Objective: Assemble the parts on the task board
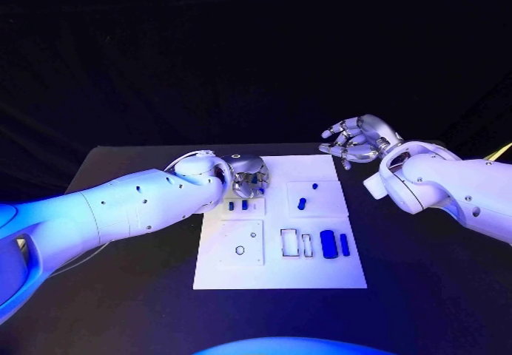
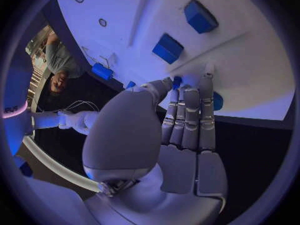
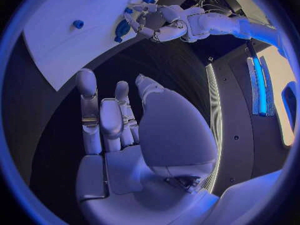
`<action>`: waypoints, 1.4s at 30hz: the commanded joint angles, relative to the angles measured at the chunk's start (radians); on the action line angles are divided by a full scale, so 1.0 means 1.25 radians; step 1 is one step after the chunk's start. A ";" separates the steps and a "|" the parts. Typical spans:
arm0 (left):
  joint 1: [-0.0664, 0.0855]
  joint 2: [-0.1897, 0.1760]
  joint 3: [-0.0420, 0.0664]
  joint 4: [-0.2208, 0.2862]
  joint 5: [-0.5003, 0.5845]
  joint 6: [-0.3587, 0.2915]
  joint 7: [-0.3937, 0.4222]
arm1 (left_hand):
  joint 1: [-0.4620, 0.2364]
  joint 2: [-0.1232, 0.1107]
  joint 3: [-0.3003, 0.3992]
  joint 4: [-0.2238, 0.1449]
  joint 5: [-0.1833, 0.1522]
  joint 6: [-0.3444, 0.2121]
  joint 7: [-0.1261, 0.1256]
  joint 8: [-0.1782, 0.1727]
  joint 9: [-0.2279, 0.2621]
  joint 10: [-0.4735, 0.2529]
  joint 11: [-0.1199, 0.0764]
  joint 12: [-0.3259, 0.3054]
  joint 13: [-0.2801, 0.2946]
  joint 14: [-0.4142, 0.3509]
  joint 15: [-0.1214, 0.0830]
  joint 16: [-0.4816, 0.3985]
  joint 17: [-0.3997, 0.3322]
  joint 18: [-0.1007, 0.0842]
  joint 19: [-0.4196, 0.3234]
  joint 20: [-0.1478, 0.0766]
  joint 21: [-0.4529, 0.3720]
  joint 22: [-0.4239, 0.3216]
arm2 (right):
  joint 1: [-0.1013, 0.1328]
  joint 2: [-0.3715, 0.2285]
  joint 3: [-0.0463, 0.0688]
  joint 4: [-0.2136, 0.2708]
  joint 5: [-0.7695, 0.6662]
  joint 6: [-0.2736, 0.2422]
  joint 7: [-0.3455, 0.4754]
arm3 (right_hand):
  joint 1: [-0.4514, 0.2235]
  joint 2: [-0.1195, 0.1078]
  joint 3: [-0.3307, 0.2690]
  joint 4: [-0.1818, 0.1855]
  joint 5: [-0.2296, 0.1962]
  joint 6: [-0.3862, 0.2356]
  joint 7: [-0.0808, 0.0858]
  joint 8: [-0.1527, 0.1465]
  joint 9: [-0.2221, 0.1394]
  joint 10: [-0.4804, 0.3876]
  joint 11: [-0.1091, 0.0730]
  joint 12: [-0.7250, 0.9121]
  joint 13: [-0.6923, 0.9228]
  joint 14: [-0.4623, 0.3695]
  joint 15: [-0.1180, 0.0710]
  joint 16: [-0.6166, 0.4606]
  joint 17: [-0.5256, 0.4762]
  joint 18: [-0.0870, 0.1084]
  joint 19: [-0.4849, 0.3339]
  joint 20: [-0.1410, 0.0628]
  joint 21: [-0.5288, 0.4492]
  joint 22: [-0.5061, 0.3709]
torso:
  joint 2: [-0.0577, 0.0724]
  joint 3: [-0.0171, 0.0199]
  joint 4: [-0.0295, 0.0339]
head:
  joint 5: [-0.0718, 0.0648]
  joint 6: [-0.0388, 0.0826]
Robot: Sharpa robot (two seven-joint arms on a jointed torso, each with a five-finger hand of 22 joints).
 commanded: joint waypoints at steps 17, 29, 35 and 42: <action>-0.001 0.010 -0.002 -0.012 0.000 0.035 -0.012 | -0.009 0.000 0.045 -0.035 -0.004 0.019 0.000 -0.022 -0.015 0.034 -0.002 -0.026 -0.021 0.031 -0.004 0.048 0.033 -0.002 -0.009 -0.005 0.029 0.016 | 0.000 0.000 0.000 0.002 -0.002 0.004 0.001 | -0.012 -0.026 0.037 0.002 0.016 0.000 0.002 0.018 -0.002 -0.030 -0.004 -0.013 -0.008 -0.008 0.001 -0.014 -0.006 0.020 -0.012 -0.004 -0.013 -0.005 | 0.000 -0.0004 0.0001 | -0.001 -0.006; -0.002 0.012 -0.003 -0.014 0.000 0.025 -0.001 | -0.021 0.012 0.060 -0.059 -0.005 0.055 -0.008 -0.023 -0.016 0.089 -0.020 -0.035 -0.024 0.086 -0.018 0.098 0.101 -0.001 -0.008 -0.012 0.058 0.038 | 0.000 0.000 0.000 0.002 -0.002 0.004 0.002 | -0.013 -0.026 0.038 0.002 0.016 0.001 0.002 0.019 -0.002 -0.029 -0.004 -0.013 -0.011 -0.008 0.001 -0.016 -0.006 0.021 -0.011 -0.004 -0.016 -0.007 | 0.000 -0.0003 0.0007 | -0.002 -0.008; -0.003 0.012 -0.003 -0.014 0.001 0.006 0.010 | -0.028 0.022 0.067 -0.078 -0.005 0.096 -0.015 -0.018 -0.011 0.138 -0.033 -0.054 -0.026 0.120 -0.030 0.120 0.135 -0.007 0.015 -0.024 0.093 0.076 | 0.000 0.000 0.000 0.002 -0.002 0.004 0.003 | -0.013 -0.026 0.038 0.002 0.016 0.001 0.002 0.019 -0.002 -0.029 -0.004 -0.013 -0.011 -0.008 0.001 -0.016 -0.006 0.021 -0.011 -0.004 -0.016 -0.007 | -0.001 -0.0004 0.0008 | -0.002 -0.009; -0.006 0.001 -0.003 -0.005 0.018 -0.012 0.018 | -0.038 0.026 0.071 -0.089 -0.004 0.115 -0.015 -0.019 -0.008 0.166 -0.038 -0.077 -0.027 0.136 -0.035 0.129 0.147 -0.011 0.031 -0.028 0.113 0.098 | 0.000 0.001 0.000 0.002 -0.002 0.004 0.003 | -0.013 -0.026 0.038 0.002 0.016 0.001 0.002 0.019 -0.002 -0.029 -0.004 -0.013 -0.011 -0.008 0.001 -0.016 -0.006 0.021 -0.011 -0.004 -0.016 -0.007 | 0.000 -0.0001 -0.0008 | -0.001 -0.006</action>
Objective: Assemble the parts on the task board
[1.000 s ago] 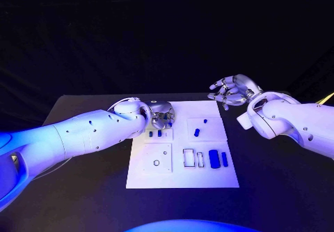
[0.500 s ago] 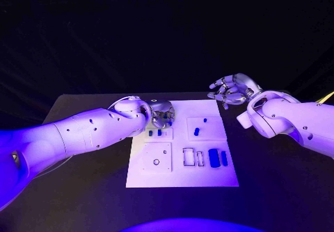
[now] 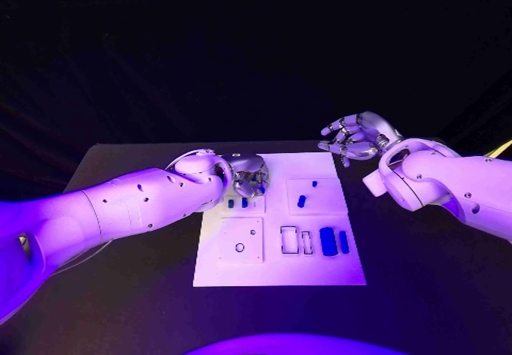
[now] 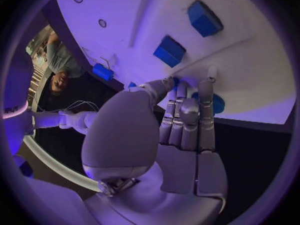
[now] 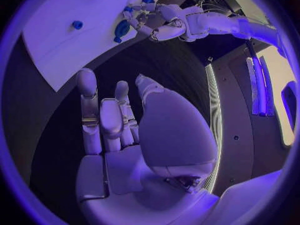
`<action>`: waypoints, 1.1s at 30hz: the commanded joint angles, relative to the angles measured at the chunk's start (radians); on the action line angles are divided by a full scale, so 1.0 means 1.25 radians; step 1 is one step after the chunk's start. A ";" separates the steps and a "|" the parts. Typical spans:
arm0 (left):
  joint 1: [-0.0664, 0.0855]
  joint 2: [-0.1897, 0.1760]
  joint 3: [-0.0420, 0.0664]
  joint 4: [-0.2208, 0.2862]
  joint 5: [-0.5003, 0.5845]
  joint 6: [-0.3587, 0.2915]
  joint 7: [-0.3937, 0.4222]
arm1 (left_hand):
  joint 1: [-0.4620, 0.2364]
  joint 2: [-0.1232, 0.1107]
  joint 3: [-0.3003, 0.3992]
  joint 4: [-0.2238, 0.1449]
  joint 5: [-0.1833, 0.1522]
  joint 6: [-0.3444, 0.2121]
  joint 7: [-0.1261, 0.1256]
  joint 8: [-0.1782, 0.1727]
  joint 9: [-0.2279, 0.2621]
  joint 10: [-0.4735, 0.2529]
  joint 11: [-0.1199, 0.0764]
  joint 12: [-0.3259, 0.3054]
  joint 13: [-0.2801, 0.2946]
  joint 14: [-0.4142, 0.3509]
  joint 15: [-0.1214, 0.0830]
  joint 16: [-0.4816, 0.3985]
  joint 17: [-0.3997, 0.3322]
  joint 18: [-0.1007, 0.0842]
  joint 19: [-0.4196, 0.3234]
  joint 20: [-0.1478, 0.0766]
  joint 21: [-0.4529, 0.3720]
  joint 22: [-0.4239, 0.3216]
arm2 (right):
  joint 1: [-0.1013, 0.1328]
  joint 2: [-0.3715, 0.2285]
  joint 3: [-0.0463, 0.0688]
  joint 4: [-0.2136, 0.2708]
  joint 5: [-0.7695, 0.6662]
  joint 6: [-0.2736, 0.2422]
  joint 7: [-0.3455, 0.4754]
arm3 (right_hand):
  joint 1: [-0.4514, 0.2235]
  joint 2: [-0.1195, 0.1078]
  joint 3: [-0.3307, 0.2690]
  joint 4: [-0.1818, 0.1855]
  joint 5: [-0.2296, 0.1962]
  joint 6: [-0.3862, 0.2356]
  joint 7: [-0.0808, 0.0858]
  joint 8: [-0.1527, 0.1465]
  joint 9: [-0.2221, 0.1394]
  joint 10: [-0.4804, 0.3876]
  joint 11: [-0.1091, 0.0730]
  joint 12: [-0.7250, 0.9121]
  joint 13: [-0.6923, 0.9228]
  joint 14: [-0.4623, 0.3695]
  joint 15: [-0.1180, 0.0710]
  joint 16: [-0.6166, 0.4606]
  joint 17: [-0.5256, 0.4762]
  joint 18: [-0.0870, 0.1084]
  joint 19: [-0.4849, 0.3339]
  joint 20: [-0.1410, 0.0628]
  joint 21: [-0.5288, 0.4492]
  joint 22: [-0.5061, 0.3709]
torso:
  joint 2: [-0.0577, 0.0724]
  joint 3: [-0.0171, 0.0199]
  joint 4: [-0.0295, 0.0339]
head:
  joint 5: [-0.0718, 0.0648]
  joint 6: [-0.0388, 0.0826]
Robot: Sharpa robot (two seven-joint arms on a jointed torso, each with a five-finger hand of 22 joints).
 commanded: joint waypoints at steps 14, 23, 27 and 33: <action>-0.003 -0.049 0.022 0.040 0.078 -0.010 0.000 | -0.039 0.002 0.020 -0.011 -0.004 0.040 -0.001 -0.003 0.004 0.039 -0.005 -0.034 -0.011 0.018 -0.001 0.021 0.012 -0.017 0.000 0.001 0.017 0.017 | 0.000 -0.002 0.000 0.001 -0.001 0.002 0.002 | -0.013 -0.026 0.038 0.002 0.016 0.001 0.002 0.019 -0.002 -0.029 -0.004 -0.007 -0.004 -0.008 0.001 -0.015 -0.004 0.021 -0.011 -0.004 -0.006 -0.006 | 0.000 -0.0001 0.0011 | -0.001 0.004; -0.003 -0.097 0.042 0.083 0.105 -0.003 -0.012 | -0.040 0.001 0.020 -0.011 -0.004 0.040 -0.001 -0.004 0.005 0.040 -0.005 -0.036 -0.011 0.020 -0.001 0.023 0.016 -0.018 0.003 0.001 0.019 0.020 | 0.000 -0.004 0.000 0.001 -0.001 0.002 0.002 | -0.013 -0.026 0.038 0.002 0.016 0.001 0.002 0.019 -0.002 -0.029 -0.004 -0.007 -0.004 -0.008 0.001 -0.015 -0.004 0.021 -0.011 -0.004 -0.006 -0.006 | -0.001 0.0000 0.0022 | 0.001 0.006; -0.003 -0.111 0.045 0.085 0.111 0.008 -0.017 | -0.041 0.001 0.020 -0.011 -0.004 0.040 -0.001 -0.004 0.005 0.040 -0.005 -0.037 -0.011 0.021 -0.001 0.024 0.018 -0.019 0.005 0.001 0.020 0.022 | 0.000 -0.005 0.000 0.000 -0.001 0.001 0.002 | -0.013 -0.026 0.038 0.002 0.016 0.001 0.002 0.019 -0.002 -0.029 -0.004 -0.007 -0.004 -0.008 0.001 -0.015 -0.004 0.021 -0.011 -0.004 -0.006 -0.006 | 0.000 0.0001 0.0015 | 0.003 0.006; -0.003 -0.120 0.046 0.080 0.119 0.017 -0.021 | -0.045 0.000 0.019 -0.009 -0.004 0.039 0.000 -0.006 0.004 0.041 -0.004 -0.041 -0.012 0.024 0.000 0.026 0.022 -0.019 0.007 0.002 0.021 0.024 | 0.000 -0.005 0.000 0.000 -0.001 0.001 0.001 | -0.013 -0.026 0.038 0.002 0.016 0.001 0.002 0.019 -0.002 -0.029 -0.004 -0.007 -0.004 -0.008 0.001 -0.015 -0.004 0.021 -0.011 -0.004 -0.006 -0.006 | 0.001 -0.0009 0.0014 | 0.004 0.005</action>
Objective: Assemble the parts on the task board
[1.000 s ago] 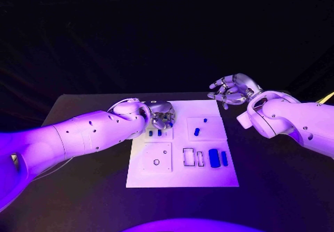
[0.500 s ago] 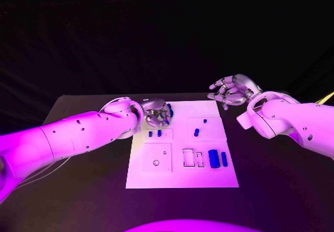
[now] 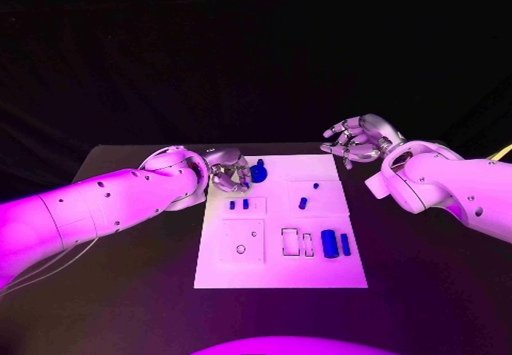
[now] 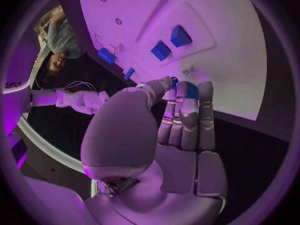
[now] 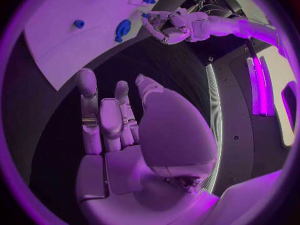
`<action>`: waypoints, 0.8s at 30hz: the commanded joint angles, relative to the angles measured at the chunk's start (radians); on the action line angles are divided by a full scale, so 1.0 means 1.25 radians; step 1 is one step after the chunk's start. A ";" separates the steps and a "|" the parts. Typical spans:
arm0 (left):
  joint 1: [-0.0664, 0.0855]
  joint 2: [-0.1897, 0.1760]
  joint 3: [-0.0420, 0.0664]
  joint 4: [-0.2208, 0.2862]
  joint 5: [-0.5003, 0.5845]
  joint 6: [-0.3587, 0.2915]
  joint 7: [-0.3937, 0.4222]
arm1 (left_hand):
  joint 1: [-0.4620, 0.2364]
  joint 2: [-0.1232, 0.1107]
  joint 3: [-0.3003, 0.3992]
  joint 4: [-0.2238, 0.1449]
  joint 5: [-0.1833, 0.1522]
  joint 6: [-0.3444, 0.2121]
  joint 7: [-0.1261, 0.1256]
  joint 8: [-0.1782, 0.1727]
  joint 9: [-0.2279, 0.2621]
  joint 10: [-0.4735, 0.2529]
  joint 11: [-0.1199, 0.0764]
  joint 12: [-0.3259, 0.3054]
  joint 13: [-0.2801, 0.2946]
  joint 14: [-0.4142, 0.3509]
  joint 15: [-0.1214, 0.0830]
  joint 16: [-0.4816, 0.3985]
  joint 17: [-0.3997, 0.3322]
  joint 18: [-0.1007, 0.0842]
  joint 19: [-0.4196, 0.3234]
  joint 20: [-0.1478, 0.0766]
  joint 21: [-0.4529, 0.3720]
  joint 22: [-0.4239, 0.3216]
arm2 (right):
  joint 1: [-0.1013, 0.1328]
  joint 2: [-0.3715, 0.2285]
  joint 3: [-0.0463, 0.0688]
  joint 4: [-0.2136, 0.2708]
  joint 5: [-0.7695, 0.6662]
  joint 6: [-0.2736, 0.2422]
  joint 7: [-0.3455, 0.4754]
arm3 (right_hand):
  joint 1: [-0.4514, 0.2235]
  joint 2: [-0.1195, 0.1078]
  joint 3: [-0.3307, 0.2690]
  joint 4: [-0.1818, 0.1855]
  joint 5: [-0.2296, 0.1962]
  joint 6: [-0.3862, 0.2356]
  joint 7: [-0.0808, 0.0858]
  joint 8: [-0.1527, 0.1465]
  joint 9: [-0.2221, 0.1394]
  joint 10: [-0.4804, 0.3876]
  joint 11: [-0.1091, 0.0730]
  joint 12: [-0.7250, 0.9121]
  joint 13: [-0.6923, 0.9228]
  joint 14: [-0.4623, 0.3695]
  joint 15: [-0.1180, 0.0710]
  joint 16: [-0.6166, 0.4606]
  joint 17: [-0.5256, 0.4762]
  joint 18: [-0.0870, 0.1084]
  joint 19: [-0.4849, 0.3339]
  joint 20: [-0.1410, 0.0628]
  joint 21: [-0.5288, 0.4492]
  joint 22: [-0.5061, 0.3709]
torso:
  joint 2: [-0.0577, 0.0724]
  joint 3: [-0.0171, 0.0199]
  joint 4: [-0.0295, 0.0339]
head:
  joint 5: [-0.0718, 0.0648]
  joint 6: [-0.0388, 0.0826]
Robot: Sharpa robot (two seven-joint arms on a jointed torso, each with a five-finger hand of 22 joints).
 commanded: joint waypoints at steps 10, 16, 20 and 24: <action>0.000 -0.007 0.001 -0.006 0.002 0.021 -0.009 | -0.021 0.003 0.020 -0.009 -0.003 0.025 0.000 0.000 0.005 0.022 -0.003 -0.009 -0.008 0.007 0.000 0.013 0.014 -0.019 0.007 0.002 0.015 0.017 | 0.000 0.000 0.000 0.000 -0.001 0.001 0.001 | -0.015 -0.027 0.039 0.002 0.017 0.001 0.001 0.021 -0.002 -0.026 -0.003 -0.008 -0.008 -0.008 0.001 -0.019 -0.006 0.021 -0.010 -0.005 -0.013 -0.010 | 0.000 0.0002 -0.0020 | 0.004 -0.004; 0.000 -0.007 0.001 -0.011 -0.001 0.033 -0.011 | -0.020 0.003 0.020 -0.010 -0.003 0.025 0.000 -0.001 0.005 0.022 -0.003 -0.010 -0.009 0.007 0.000 0.014 0.014 -0.019 0.007 0.002 0.015 0.018 | 0.000 0.000 0.000 0.001 -0.001 0.001 0.002 | -0.015 -0.027 0.039 0.002 0.017 0.001 0.001 0.021 -0.002 -0.026 -0.003 -0.008 -0.008 -0.008 0.001 -0.019 -0.006 0.021 -0.010 -0.005 -0.013 -0.010 | 0.000 0.0009 -0.0018 | 0.005 -0.005; 0.000 -0.005 0.001 -0.015 -0.003 0.037 -0.010 | -0.019 0.002 0.020 -0.012 -0.003 0.025 0.000 -0.001 0.005 0.023 -0.003 -0.011 -0.009 0.007 0.000 0.013 0.012 -0.019 0.007 0.002 0.014 0.017 | 0.000 0.000 0.000 0.001 -0.001 0.001 0.002 | -0.015 -0.027 0.039 0.002 0.017 0.001 0.001 0.021 -0.002 -0.026 -0.003 -0.008 -0.008 -0.008 0.001 -0.019 -0.006 0.021 -0.010 -0.005 -0.013 -0.010 | 0.000 0.0007 -0.0019 | 0.005 -0.006; -0.001 -0.002 0.001 -0.020 -0.005 0.037 -0.009 | -0.019 0.002 0.020 -0.012 -0.003 0.025 0.000 -0.001 0.005 0.023 -0.003 -0.011 -0.009 0.007 0.000 0.013 0.012 -0.019 0.007 0.002 0.014 0.017 | 0.000 0.000 0.000 0.001 -0.001 0.000 0.002 | -0.015 -0.027 0.039 0.002 0.017 0.001 0.001 0.021 -0.002 -0.026 -0.003 -0.008 -0.008 -0.008 0.001 -0.019 -0.006 0.021 -0.010 -0.005 -0.013 -0.010 | 0.000 0.0007 -0.0021 | 0.005 -0.006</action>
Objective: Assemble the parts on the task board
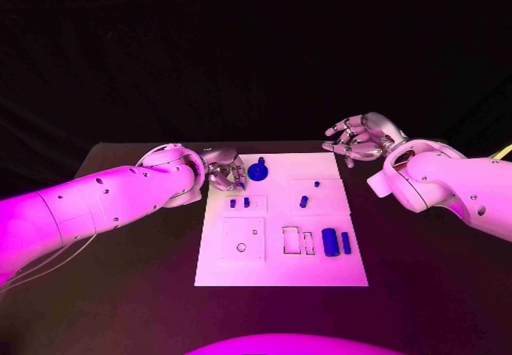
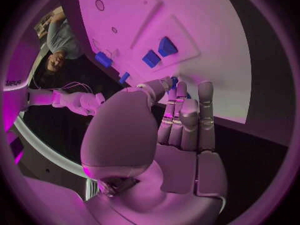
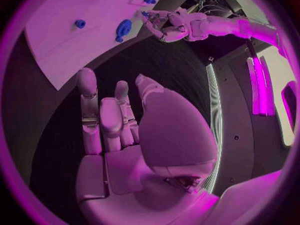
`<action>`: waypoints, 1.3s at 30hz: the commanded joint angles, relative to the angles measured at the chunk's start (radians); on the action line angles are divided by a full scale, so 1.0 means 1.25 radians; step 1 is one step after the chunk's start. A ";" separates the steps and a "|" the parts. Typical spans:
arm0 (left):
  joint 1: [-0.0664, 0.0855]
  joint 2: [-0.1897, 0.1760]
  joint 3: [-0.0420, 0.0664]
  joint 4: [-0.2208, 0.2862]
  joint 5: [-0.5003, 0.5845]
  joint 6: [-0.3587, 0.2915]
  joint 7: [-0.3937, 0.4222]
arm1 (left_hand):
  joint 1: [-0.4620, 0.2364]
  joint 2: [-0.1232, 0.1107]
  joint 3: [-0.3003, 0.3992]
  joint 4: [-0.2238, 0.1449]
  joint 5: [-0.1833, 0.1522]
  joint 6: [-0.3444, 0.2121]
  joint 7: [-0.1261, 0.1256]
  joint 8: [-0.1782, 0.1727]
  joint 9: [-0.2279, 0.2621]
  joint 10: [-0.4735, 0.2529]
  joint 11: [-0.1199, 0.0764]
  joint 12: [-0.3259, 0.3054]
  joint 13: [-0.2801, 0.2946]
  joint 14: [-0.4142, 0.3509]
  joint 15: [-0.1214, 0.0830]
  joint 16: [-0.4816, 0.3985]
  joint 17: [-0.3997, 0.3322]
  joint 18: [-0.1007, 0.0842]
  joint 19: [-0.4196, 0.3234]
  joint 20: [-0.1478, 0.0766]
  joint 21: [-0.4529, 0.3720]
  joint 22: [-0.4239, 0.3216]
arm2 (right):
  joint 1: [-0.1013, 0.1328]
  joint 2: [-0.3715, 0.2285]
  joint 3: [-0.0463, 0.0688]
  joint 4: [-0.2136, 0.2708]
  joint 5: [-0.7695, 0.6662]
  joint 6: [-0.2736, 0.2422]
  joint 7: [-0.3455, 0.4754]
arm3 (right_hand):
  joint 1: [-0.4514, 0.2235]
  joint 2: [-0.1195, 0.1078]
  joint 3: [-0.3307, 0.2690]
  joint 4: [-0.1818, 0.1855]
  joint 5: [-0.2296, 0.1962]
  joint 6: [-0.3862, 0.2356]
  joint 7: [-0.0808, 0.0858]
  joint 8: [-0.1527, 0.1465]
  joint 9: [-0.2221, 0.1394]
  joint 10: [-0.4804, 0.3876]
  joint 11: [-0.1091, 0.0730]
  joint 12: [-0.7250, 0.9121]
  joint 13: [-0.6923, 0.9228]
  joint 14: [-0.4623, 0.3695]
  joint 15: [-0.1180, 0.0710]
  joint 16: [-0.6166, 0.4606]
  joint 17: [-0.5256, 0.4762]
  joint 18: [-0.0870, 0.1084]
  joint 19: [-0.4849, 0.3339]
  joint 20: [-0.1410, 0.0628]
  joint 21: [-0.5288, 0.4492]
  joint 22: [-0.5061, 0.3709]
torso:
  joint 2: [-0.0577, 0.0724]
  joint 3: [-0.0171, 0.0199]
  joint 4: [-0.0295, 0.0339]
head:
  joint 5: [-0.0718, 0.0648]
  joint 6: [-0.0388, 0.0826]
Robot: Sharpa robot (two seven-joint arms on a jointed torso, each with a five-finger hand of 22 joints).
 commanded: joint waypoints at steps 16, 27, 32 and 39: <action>-0.005 0.022 0.000 -0.021 -0.007 0.013 0.005 | -0.018 0.002 0.021 -0.013 -0.003 0.025 0.000 -0.002 0.005 0.009 -0.003 -0.014 -0.009 0.006 0.000 0.013 0.012 -0.019 0.007 0.002 0.014 0.016 | 0.000 0.001 0.000 0.001 -0.001 0.001 0.002 | -0.015 -0.027 0.039 0.002 0.017 0.001 0.001 0.012 -0.002 -0.026 -0.003 -0.005 -0.006 -0.008 0.001 -0.007 -0.004 0.021 -0.010 -0.005 -0.007 -0.003 | 0.000 0.0004 -0.0005 | 0.000 -0.003; -0.005 0.021 -0.001 -0.023 -0.013 0.032 -0.007 | -0.015 0.004 0.022 -0.017 -0.004 0.029 0.000 -0.002 0.006 0.016 -0.004 -0.016 -0.007 0.008 0.000 0.015 0.014 -0.020 0.013 0.002 0.019 0.023 | 0.000 0.001 0.000 0.001 -0.001 0.001 0.002 | -0.015 -0.027 0.039 0.002 0.017 0.001 0.001 0.012 -0.002 -0.026 -0.003 -0.005 -0.006 -0.008 0.001 -0.007 -0.004 0.021 -0.010 -0.005 -0.007 -0.003 | 0.000 -0.0002 0.0004 | 0.000 -0.004; -0.005 0.019 -0.001 -0.023 -0.015 0.024 -0.010 | -0.014 0.005 0.022 -0.019 -0.004 0.031 0.000 -0.002 0.007 0.018 -0.004 -0.016 -0.006 0.008 -0.001 0.015 0.015 -0.020 0.014 0.002 0.020 0.024 | 0.000 0.001 0.000 0.001 -0.001 0.001 0.003 | -0.015 -0.027 0.039 0.002 0.017 0.001 0.001 0.012 -0.002 -0.026 -0.003 -0.005 -0.006 -0.008 0.001 -0.007 -0.004 0.021 -0.010 -0.005 -0.007 -0.003 | 0.000 -0.0003 -0.0001 | 0.001 -0.004; -0.006 0.017 -0.001 -0.023 -0.015 0.017 -0.008 | -0.013 0.005 0.022 -0.020 -0.004 0.031 0.000 -0.002 0.007 0.019 -0.004 -0.017 -0.006 0.008 -0.001 0.015 0.014 -0.021 0.015 0.002 0.020 0.025 | -0.001 0.001 0.000 0.000 -0.001 0.001 0.003 | -0.015 -0.027 0.039 0.002 0.017 0.001 0.001 0.012 -0.002 -0.026 -0.003 -0.005 -0.006 -0.008 0.001 -0.007 -0.004 0.021 -0.010 -0.005 -0.007 -0.003 | 0.000 -0.0004 0.0006 | 0.001 -0.003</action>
